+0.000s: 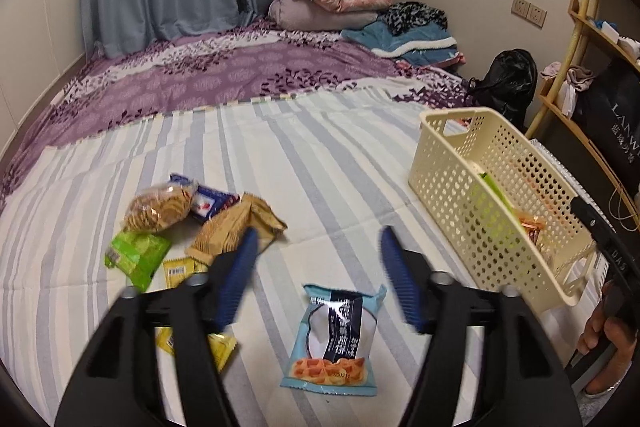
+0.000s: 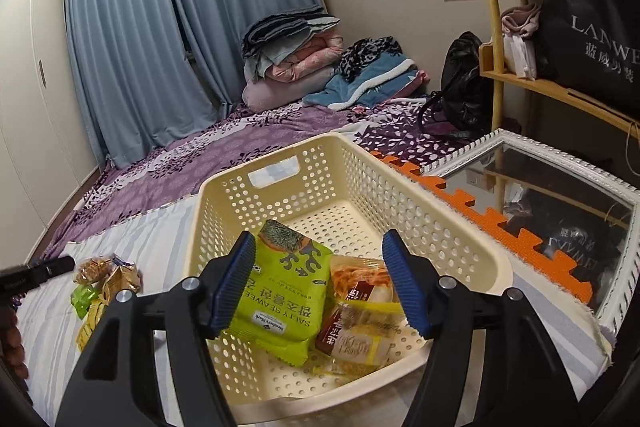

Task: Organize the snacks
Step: 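Release the nut packet into the basket while the left regrasps the blue bag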

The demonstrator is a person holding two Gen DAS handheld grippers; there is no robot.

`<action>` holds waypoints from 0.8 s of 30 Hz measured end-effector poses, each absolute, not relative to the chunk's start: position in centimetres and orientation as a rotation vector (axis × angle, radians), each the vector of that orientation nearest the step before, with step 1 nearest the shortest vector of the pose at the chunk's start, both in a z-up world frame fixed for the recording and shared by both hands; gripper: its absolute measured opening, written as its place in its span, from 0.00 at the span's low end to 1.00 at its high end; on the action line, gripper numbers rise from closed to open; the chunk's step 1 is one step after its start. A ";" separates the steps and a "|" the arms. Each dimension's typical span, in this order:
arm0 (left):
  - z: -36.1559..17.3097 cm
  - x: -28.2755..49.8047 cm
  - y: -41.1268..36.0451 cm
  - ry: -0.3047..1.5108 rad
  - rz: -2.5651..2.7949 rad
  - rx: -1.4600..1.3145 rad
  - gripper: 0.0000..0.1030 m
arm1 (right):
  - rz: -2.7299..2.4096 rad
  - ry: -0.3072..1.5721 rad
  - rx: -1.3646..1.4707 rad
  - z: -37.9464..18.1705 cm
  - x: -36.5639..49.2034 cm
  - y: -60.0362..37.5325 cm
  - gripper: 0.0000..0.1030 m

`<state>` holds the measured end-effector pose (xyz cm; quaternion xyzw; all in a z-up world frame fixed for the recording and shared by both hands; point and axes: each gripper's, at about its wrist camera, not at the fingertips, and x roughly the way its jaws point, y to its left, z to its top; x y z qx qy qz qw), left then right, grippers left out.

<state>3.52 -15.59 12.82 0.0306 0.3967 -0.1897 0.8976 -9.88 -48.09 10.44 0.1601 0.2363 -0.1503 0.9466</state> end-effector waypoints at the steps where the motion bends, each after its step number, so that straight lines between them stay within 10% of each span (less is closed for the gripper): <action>1: 12.3 3.4 -15.6 0.830 -0.391 0.071 0.83 | -0.304 0.479 0.328 10.4 -9.9 -47.9 0.64; 16: 3.9 3.4 -17.7 1.008 -0.461 0.137 0.87 | -0.299 0.452 0.336 10.9 -10.9 -47.8 0.66; 20: 2.2 3.6 -18.3 1.041 -0.464 0.158 0.62 | -0.297 0.452 0.336 10.9 -11.0 -47.7 0.66; 24: 2.2 3.2 -18.4 1.027 -0.460 0.177 0.58 | -0.302 0.446 0.336 11.1 -11.3 -47.8 0.66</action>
